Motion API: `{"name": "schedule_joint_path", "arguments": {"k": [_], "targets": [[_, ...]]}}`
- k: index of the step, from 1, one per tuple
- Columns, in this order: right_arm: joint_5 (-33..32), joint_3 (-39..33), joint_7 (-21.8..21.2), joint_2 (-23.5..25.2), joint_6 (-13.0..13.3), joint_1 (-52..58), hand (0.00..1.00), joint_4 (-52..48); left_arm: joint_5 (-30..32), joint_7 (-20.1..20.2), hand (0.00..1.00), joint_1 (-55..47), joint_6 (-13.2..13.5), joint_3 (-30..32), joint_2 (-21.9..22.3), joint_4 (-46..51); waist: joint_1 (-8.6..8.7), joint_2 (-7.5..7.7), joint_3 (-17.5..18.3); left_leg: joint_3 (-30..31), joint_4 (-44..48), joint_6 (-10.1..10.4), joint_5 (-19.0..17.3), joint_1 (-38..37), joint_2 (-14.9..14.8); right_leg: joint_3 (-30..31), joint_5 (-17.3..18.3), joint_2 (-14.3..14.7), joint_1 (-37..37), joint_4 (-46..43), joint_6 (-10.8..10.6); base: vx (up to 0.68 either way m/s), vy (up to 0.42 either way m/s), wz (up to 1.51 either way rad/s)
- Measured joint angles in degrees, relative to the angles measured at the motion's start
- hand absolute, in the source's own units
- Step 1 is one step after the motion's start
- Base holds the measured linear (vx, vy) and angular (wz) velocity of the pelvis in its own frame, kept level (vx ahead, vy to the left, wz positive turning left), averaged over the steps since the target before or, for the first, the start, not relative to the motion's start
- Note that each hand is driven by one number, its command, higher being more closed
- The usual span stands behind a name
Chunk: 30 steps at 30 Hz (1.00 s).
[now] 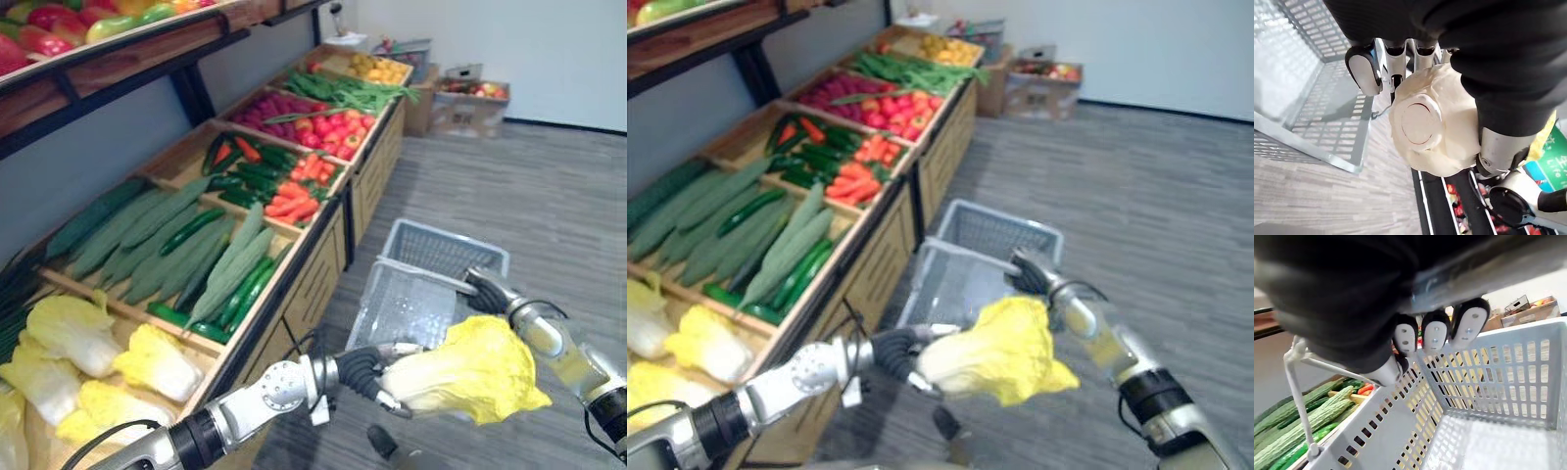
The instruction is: Pick vegetable in the basket
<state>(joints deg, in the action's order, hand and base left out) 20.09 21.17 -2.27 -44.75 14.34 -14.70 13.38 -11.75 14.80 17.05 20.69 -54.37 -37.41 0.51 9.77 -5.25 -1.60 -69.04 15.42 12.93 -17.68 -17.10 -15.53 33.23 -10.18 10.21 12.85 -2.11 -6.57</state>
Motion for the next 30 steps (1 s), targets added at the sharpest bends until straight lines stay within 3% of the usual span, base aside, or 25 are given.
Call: {"name": "schedule_joint_path", "arguments": {"k": [6, 18, 19, 26, 30], "targets": [[0.0, 4.7, -1.1, -1.4, 0.6, -2.9, 1.0, -2.0, 9.7, -1.3, 1.0, 3.2, 0.1, -1.0, 3.6, -7.0, 0.67, 0.11, 0.5, -1.3, 0.1, 0.0, 0.0, -0.4, 0.2, 1.5, -0.4, 0.6, 0.1, 0.0, -0.2, 0.01, 0.007, -0.13], [-0.8, 14.0, -4.6, -1.7, 2.7, -5.8, 1.0, -7.2, 28.4, -5.8, 1.0, 5.5, 0.1, 0.9, 15.0, -24.9, 1.3, 1.29, 0.8, -4.5, 0.8, 0.4, -0.5, -2.1, 0.1, 3.6, -0.2, 1.6, 0.0, 0.5, -0.3, 0.01, -0.001, -0.12], [-0.9, 14.5, -4.7, -1.7, 2.7, -6.1, 1.0, -7.2, 29.4, -6.2, 0.0, 5.8, 0.1, 1.0, 15.6, -26.0, 1.28, 1.32, 0.8, -4.5, 0.8, 0.4, -0.5, -2.1, 0.1, 3.6, -0.3, 1.7, 0.0, 0.5, -0.3, 0.03, -0.013, -0.02], [-2.5, 15.4, -5.6, -1.7, 2.7, -7.6, 1.0, -7.2, 38.1, -11.7, 0.0, 6.6, -1.3, 5.5, 19.9, -34.2, 1.23, 1.58, 0.7, -5.4, 0.7, 0.3, -0.5, -2.5, 0.1, 3.8, -0.4, 1.8, -0.1, 0.7, -0.1, 0.02, -0.011, -0.02], [-2.8, 15.4, -6.3, -1.3, 2.7, -7.7, 1.0, -7.3, 40.3, -12.0, 0.0, 8.0, -1.3, 5.5, 21.0, -35.8, 1.0, 1.81, 0.5, -5.5, 0.6, 0.3, -0.5, -2.5, 0.1, 3.7, -0.4, 1.8, -0.2, 0.9, -0.1, 0.0, -0.016, 0.0]]}}
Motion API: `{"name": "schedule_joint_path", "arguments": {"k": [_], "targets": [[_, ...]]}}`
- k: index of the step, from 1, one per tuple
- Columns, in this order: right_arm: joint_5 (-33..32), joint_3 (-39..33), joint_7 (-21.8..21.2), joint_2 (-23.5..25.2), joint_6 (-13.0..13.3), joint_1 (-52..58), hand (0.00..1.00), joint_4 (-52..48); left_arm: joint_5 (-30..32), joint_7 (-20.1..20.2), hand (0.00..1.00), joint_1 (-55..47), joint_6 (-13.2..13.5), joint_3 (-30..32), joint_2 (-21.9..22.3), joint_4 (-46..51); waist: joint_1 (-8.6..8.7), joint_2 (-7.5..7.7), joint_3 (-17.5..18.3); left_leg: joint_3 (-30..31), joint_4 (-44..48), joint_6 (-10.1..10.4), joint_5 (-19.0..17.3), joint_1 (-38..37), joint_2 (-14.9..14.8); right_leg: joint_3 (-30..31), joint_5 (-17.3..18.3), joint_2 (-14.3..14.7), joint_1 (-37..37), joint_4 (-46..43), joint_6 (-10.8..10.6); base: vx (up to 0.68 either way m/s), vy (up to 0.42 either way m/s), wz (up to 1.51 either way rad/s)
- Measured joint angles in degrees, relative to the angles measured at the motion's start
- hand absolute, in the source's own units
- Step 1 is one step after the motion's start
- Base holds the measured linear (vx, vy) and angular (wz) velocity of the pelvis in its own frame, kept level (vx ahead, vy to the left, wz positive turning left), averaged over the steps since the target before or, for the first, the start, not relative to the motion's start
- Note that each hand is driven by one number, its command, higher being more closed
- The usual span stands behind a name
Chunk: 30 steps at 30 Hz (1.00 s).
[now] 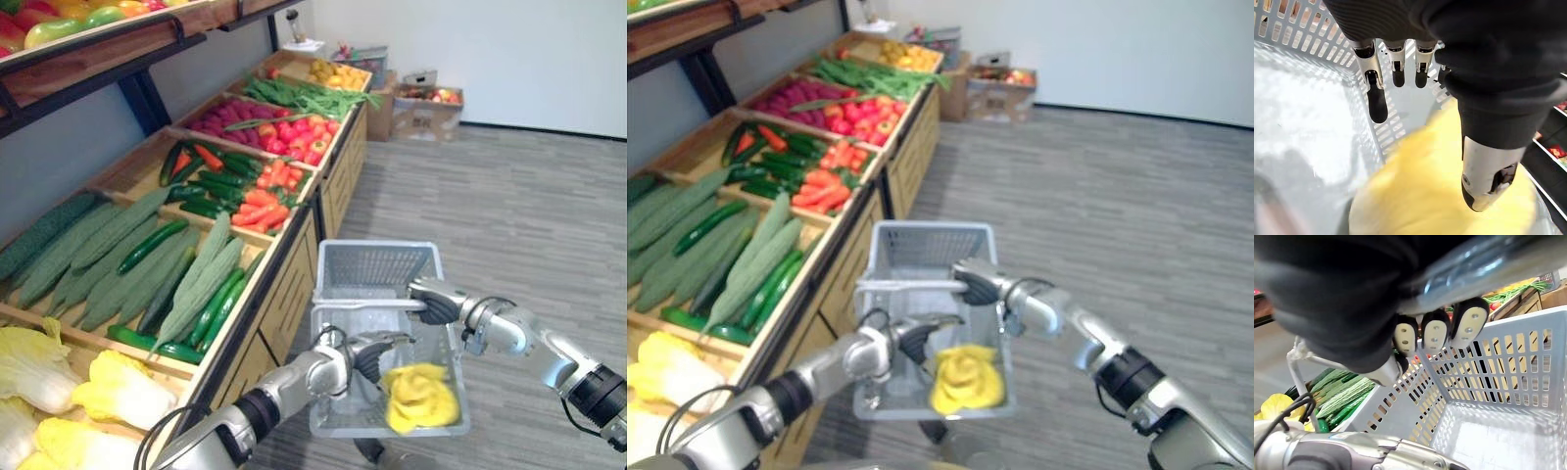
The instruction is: Pick vegetable in the basket
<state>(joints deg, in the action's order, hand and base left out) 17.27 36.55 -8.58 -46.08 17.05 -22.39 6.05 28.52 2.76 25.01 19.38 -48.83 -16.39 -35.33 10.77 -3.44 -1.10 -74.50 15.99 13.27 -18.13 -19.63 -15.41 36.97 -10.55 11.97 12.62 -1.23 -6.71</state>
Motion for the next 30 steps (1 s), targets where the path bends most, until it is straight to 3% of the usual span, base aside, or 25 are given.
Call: {"name": "schedule_joint_path", "arguments": {"k": [9, 15, 20, 26, 30], "targets": [[0.0, -1.7, -0.7, 0.0, -0.2, 1.3, 1.0, -0.1, 1.1, 0.7, 0.0, 1.5, 0.1, -0.2, 0.8, -0.2, -0.02, 0.74, -0.7, 1.5, -0.9, -0.2, 0.2, -0.4, 0.0, -1.9, 0.1, -0.8, -1.0, 0.1, 0.1, 0.0, -0.033, 0.1], [0.3, -8.1, -0.8, 0.9, -0.2, 7.0, 1.0, 0.8, -0.2, 2.2, 0.0, 3.0, 0.1, -1.1, -2.1, 11.4, -1.01, 0.83, -0.9, 4.5, -1.8, -0.5, 0.6, 0.8, 0.2, -4.4, 0.2, -2.2, -1.3, 0.1, 0.2, -0.01, -0.03, 0.3], [0.8, -21.1, -0.8, 2.8, -0.7, 15.5, 1.0, 6.8, -17.9, 7.0, 0.0, 3.6, 1.0, -5.7, -10.1, 33.0, -2.51, 1.06, -1.0, 11.2, -2.8, -1.5, 1.3, 3.3, 1.1, -10.0, 0.7, -5.8, -2.1, 0.1, 0.0, -0.05, -0.03, 0.59], [0.9, -35.4, -0.1, 10.6, -4.4, 22.6, 1.0, 16.2, -29.1, 9.0, 0.0, 1.4, 1.4, -6.8, -18.6, 45.2, -3.89, 1.27, -1.2, 18.0, -2.8, -2.0, 1.5, 6.2, 1.3, -15.8, 1.3, -9.0, -2.8, 0.1, 0.1, -0.06, -0.035, 0.61], [0.8, -48.5, 2.9, 18.2, -6.1, 28.6, 1.0, 23.7, -36.8, 10.0, 0.0, -7.3, 1.3, 0.0, -20.5, 50.5, -6.31, 1.14, -1.0, 25.5, -2.8, -3.5, 2.4, 10.1, 1.5, -22.3, 1.7, -12.1, -3.1, 0.3, 0.1, -0.05, -0.034, 0.8]]}}
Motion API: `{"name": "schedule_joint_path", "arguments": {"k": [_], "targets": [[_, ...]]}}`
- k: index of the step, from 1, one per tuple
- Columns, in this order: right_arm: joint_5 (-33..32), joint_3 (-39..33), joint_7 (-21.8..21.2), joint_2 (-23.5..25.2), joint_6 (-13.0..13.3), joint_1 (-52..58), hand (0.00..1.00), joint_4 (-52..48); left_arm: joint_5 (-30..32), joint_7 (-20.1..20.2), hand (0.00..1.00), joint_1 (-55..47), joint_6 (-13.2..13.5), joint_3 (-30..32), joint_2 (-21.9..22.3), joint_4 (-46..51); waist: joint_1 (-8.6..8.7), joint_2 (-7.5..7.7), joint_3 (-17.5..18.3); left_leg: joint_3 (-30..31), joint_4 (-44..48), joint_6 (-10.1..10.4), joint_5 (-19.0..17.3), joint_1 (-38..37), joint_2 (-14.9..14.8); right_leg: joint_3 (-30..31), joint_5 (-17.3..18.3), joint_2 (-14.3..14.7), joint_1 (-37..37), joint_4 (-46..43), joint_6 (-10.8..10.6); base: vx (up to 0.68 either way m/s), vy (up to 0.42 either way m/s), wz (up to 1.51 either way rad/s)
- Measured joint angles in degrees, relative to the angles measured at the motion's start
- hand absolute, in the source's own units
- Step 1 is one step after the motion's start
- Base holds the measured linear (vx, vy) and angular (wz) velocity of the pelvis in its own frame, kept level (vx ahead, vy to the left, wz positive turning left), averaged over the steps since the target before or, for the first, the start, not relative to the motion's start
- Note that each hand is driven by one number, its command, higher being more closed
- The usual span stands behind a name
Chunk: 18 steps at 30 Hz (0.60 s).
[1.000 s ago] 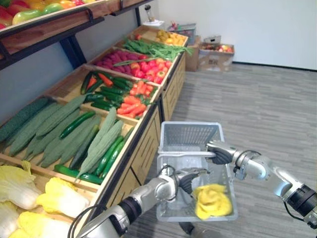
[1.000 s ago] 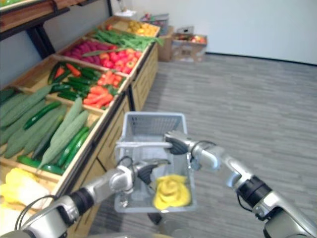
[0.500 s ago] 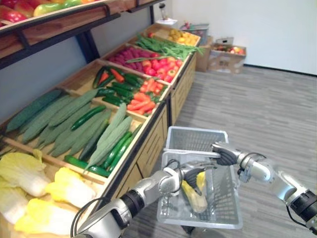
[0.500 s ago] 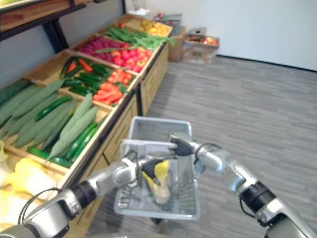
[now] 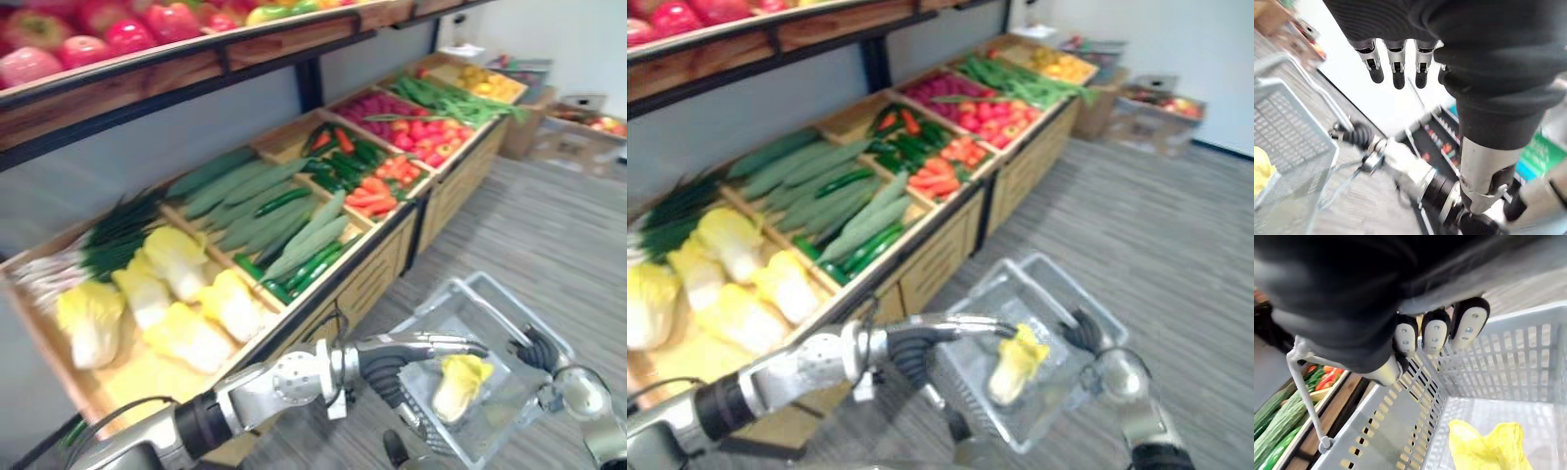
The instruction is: Pick vegetable in the basket
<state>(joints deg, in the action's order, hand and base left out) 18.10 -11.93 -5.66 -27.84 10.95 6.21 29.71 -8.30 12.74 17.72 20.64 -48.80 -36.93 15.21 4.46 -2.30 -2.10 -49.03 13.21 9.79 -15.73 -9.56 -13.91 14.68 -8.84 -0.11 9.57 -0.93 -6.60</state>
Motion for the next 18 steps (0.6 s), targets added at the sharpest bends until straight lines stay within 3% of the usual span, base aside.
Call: {"name": "schedule_joint_path", "arguments": {"k": [6, 9, 10, 13, 16, 18], "targets": [[-0.1, -9.6, 4.2, 8.0, -1.7, 4.8, 1.0, 9.5, -2.1, -1.4, 0.0, -13.9, -0.1, 13.9, 0.1, 3.3, -1.51, 0.73, 0.7, 11.3, -0.3, -2.1, 1.4, 3.3, 1.1, -9.4, 1.3, -3.9, -3.8, 0.9, 0.0, -0.04, -0.003, 1.0], [-0.7, -14.4, 6.6, 11.1, -2.2, 5.2, 1.0, 15.1, -0.9, -3.8, 0.0, -22.6, -0.8, 25.0, 5.9, 3.2, -2.12, 1.25, 1.9, 17.0, -2.3, -3.4, 3.1, 5.4, 3.4, -13.8, 2.0, -6.3, -4.3, 1.1, 0.0, -0.02, 0.012, 0.87], [-1.3, -17.2, 7.9, 12.3, -2.3, 5.3, 1.0, 18.1, 1.1, -6.2, 0.0, -25.6, -1.3, 31.6, 11.7, 2.4, -2.59, 1.83, 2.2, 19.8, -3.9, -4.2, 4.0, 6.6, 4.8, -16.2, 2.2, -7.4, -4.5, 1.7, -0.1, -0.02, 0.004, 0.91], [-3.2, -19.9, 9.7, 13.2, -3.1, 4.8, 1.0, 22.8, 4.9, -10.8, 0.0, -29.3, -2.6, 41.3, 20.3, -0.8, -3.55, 2.84, 2.7, 23.6, -7.5, -4.4, 6.6, 7.2, 6.7, -19.5, 2.7, -8.6, -4.9, 2.3, 0.1, -0.01, -0.012, 0.74], [-4.9, -21.8, 10.6, 13.3, -3.2, 4.6, 1.0, 27.1, 10.6, -15.2, 0.0, -31.2, -6.5, 51.9, 27.3, -7.8, -3.68, 3.64, 3.4, 27.5, -10.1, -4.6, 9.1, 8.6, 7.6, -23.2, 3.2, -9.2, -4.9, 2.8, 0.2, 0.02, -0.032, 0.6], [-5.0, -23.1, 10.5, 13.7, -3.3, 4.7, 1.0, 28.6, 15.3, -18.7, 0.0, -31.6, -9.6, 56.8, 28.5, -12.4, -3.8, 3.94, 3.7, 29.4, -12.1, -5.0, 10.8, 8.6, 7.8, -25.3, 3.2, -9.1, -4.9, 2.9, 0.1, 0.07, -0.051, 0.46]]}}
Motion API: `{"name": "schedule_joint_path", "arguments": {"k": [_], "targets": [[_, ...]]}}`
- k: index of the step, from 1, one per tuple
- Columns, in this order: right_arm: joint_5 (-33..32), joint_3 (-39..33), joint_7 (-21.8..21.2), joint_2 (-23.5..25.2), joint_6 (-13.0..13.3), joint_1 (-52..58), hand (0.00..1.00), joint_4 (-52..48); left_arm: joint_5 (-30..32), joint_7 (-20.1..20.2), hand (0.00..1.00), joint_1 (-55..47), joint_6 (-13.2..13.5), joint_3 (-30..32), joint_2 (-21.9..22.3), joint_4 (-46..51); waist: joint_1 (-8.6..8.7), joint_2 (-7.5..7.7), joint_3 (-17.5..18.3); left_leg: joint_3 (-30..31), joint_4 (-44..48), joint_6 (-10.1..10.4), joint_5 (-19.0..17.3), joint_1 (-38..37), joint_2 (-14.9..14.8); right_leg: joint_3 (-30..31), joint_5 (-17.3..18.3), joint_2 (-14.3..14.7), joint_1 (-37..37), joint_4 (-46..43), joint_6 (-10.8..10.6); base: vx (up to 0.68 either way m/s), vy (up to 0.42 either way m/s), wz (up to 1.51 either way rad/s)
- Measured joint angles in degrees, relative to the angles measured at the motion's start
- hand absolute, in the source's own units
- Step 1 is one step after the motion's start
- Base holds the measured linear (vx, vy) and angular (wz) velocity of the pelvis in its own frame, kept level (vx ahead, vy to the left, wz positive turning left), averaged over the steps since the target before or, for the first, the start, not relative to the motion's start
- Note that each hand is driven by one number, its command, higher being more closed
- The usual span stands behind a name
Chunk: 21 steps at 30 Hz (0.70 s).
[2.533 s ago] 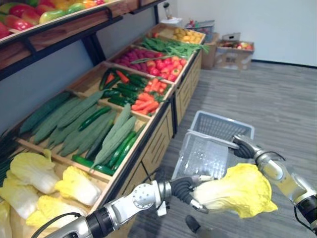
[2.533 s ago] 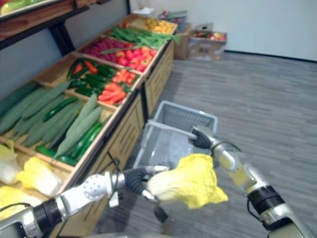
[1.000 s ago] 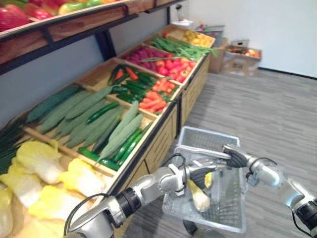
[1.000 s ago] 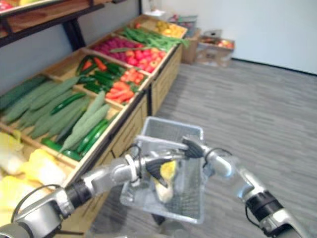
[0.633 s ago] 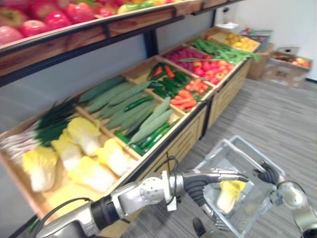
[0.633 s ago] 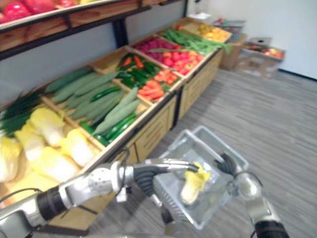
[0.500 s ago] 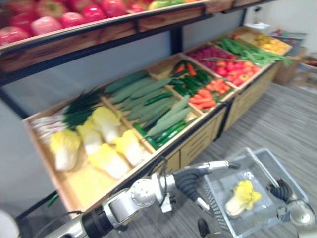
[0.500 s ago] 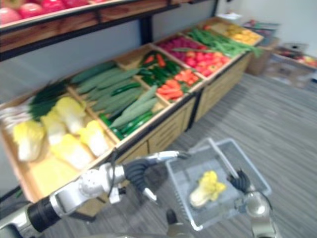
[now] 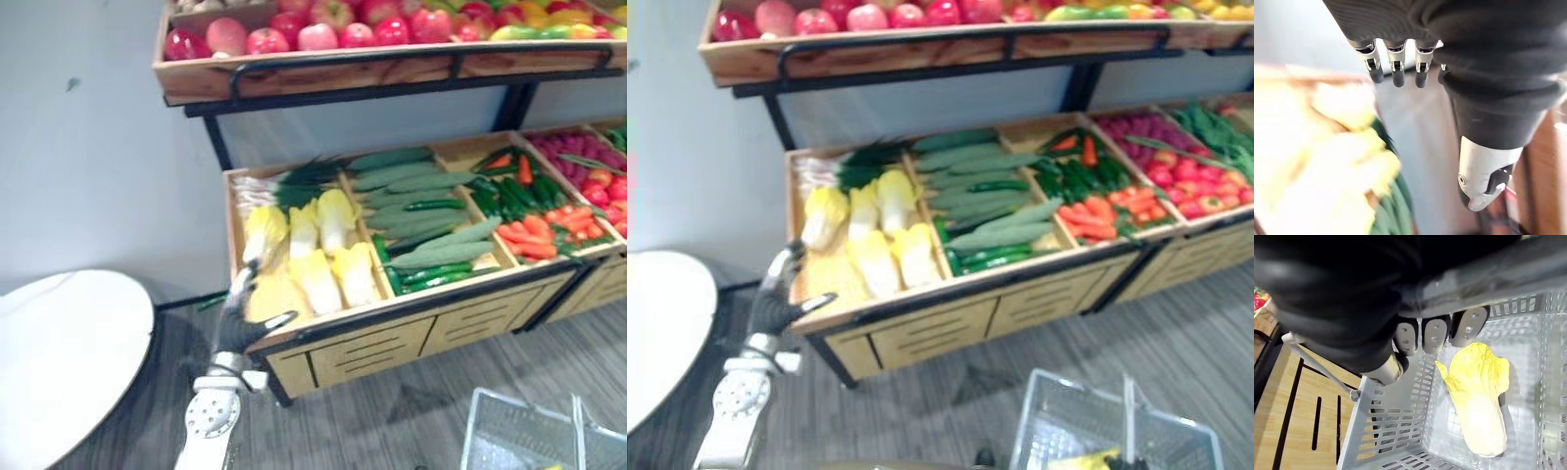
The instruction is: Pick vegetable in the basket
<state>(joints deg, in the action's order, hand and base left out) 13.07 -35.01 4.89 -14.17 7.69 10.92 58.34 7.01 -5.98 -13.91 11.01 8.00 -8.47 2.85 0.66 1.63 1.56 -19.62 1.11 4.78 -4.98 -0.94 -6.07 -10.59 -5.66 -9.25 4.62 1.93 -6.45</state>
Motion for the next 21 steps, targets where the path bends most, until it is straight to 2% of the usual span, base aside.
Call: {"name": "schedule_joint_path", "arguments": {"k": [5, 7, 13, 17, 21], "targets": [[0.1, -0.7, 0.9, 1.8, 0.0, 0.3, 1.0, 1.0, 11.2, -4.7, 0.0, -0.4, -1.4, 6.1, 0.2, -8.6, -0.07, 0.92, 0.5, 2.4, -2.0, -0.4, 1.8, -0.4, 0.3, -2.6, 0.4, 0.2, -0.9, 0.2, 0.4, 0.05, -0.026, 0.26], [0.4, -0.5, 1.2, 3.6, 0.0, 0.5, 1.0, 0.6, 13.6, -7.7, 0.0, -0.4, -3.3, 12.4, 2.4, -16.2, 0.27, 1.27, 1.1, 2.6, -2.1, -0.4, 1.8, -0.6, 0.3, -3.0, 0.5, 0.1, -1.3, 0.2, 0.6, 0.0, -0.012, 0.07], [0.4, 0.1, 2.4, 7.0, 0.0, 2.0, 1.0, -1.2, 13.2, -13.1, 0.0, 0.2, -6.6, 25.8, 4.1, -39.9, 0.68, 0.74, 2.3, 2.3, -3.5, -0.1, 1.6, -1.4, 0.4, -3.3, 1.0, -0.2, -1.9, 1.0, 0.8, -0.03, -0.012, 0.0], [0.3, 0.6, 3.3, 7.3, 0.0, 2.0, 1.0, -0.2, 11.8, -13.5, 0.0, 0.0, -8.2, 27.3, 5.0, -52.9, 0.74, 0.64, 2.3, 2.2, -4.6, -0.1, 1.8, -1.4, 0.4, -3.2, 0.9, 0.2, -1.9, 2.0, 0.6, -0.01, -0.025, 0.0], [0.0, 4.6, 3.6, 7.0, 0.3, 0.4, 1.0, 2.8, 14.5, -11.3, 0.0, -0.1, -8.7, 25.9, 6.0, -60.1, 0.75, 0.62, 2.2, 0.0, -4.9, 0.5, 2.2, -2.4, -0.2, -0.8, 0.6, 1.4, -1.6, 2.4, 0.3, 0.05, -0.042, -0.25]]}}
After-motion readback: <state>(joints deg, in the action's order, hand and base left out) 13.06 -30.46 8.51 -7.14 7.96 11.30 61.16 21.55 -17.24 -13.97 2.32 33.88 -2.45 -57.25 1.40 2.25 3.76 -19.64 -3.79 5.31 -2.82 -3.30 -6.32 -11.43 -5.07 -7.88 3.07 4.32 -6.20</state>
